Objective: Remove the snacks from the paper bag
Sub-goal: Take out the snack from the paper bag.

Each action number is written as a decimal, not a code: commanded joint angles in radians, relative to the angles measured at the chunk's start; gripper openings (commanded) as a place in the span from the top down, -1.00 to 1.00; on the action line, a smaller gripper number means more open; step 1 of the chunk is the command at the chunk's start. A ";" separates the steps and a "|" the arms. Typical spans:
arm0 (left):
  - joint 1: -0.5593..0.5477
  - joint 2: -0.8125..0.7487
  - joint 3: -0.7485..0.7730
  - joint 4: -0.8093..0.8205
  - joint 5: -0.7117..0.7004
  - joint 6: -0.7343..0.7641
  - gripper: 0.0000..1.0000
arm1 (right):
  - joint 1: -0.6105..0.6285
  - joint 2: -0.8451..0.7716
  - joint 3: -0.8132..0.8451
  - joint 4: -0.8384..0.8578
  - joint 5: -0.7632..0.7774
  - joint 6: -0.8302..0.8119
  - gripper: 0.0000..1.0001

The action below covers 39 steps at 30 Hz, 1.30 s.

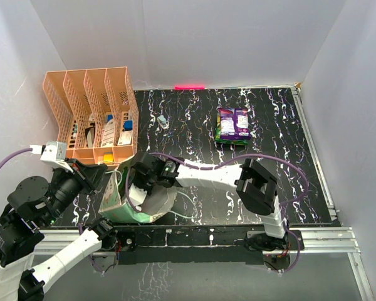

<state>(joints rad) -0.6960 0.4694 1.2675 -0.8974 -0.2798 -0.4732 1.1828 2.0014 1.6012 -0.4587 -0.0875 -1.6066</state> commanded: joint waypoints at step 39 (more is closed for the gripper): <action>-0.003 -0.012 -0.016 0.013 -0.072 -0.011 1.00 | -0.332 -0.641 0.142 -0.271 0.474 1.690 0.85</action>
<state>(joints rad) -0.6960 0.4667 1.2488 -0.8974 -0.3367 -0.4904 1.0615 1.3087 1.7107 -0.6716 0.3454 -0.0372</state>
